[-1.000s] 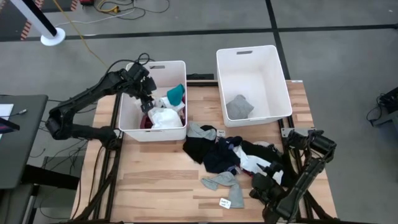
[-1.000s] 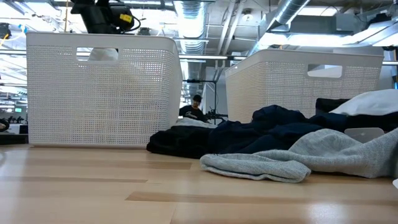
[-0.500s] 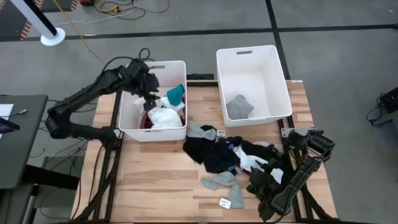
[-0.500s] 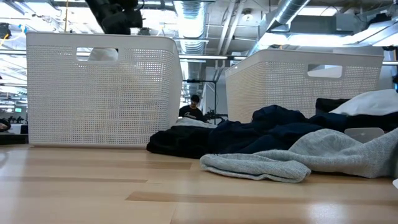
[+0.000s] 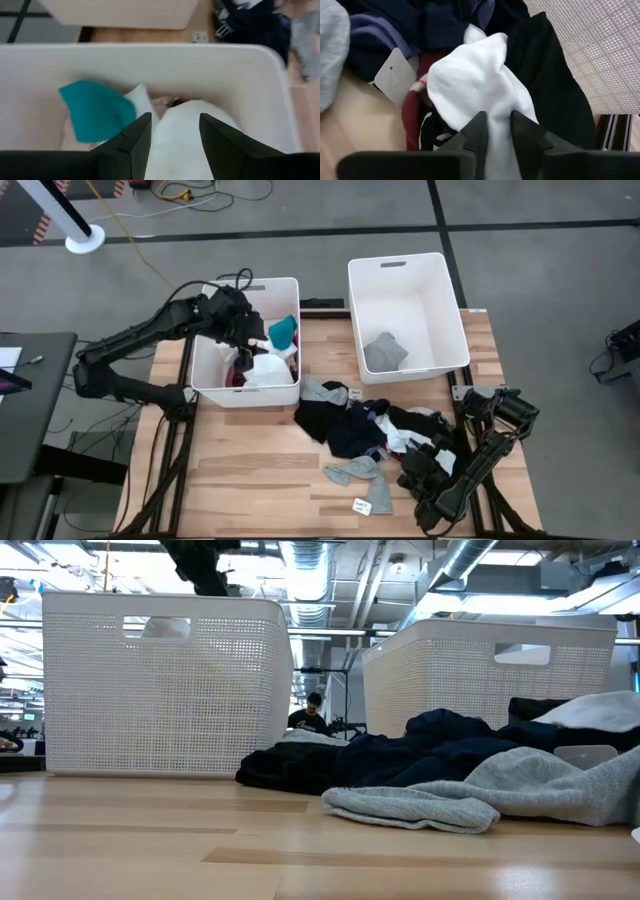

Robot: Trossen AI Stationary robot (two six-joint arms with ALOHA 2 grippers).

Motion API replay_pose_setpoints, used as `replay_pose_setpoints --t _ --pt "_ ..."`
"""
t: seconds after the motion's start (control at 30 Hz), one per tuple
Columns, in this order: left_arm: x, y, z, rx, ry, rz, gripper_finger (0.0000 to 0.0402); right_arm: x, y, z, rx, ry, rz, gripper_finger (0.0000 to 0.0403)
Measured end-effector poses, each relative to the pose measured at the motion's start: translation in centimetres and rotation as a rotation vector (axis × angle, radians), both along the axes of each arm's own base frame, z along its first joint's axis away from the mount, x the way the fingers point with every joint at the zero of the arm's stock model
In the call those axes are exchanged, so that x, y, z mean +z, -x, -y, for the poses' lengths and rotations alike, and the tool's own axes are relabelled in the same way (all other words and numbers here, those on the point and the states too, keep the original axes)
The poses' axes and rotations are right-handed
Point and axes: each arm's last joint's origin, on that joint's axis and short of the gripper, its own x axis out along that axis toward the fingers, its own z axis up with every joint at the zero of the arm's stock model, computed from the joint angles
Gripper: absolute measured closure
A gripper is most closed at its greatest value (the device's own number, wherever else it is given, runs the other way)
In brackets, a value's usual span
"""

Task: Sort clothes
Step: Put the white sock into the left white bin

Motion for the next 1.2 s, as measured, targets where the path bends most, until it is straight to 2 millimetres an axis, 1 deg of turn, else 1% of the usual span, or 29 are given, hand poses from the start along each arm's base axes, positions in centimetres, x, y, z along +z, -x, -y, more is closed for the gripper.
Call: replay_pose_setpoints --t 0.2,0.27,0.43,0.6,0.8,1.2 --pt "0.6 -1.0 2.2 -0.108 -0.016 0.039 0.0242 0.0 0.0 0.0 0.016 0.01 -0.021 0.0374" --pt "0.6 -1.3 3.0 -0.141 -0.018 0.05 0.0242 0.0 0.0 0.0 0.018 0.012 -0.024 0.0392" --pt "0.8 -1.8 4.3 -0.2 -0.022 0.069 0.0242 0.5 -0.1 -0.1 0.018 0.02 -0.029 0.0391" --pt "0.9 -2.1 5.1 -0.225 -0.015 0.089 0.0242 2.0 -0.4 -0.5 0.025 0.041 -0.033 0.0398" --pt "0.9 -2.3 6.1 -0.263 -0.009 0.09 0.0242 3.5 -1.0 -1.3 0.076 0.016 -0.005 0.04" --pt "0.8 -2.6 7.2 -0.307 -0.001 0.085 0.0242 4.7 -2.2 -1.6 0.14 0.03 0.02 0.0401"
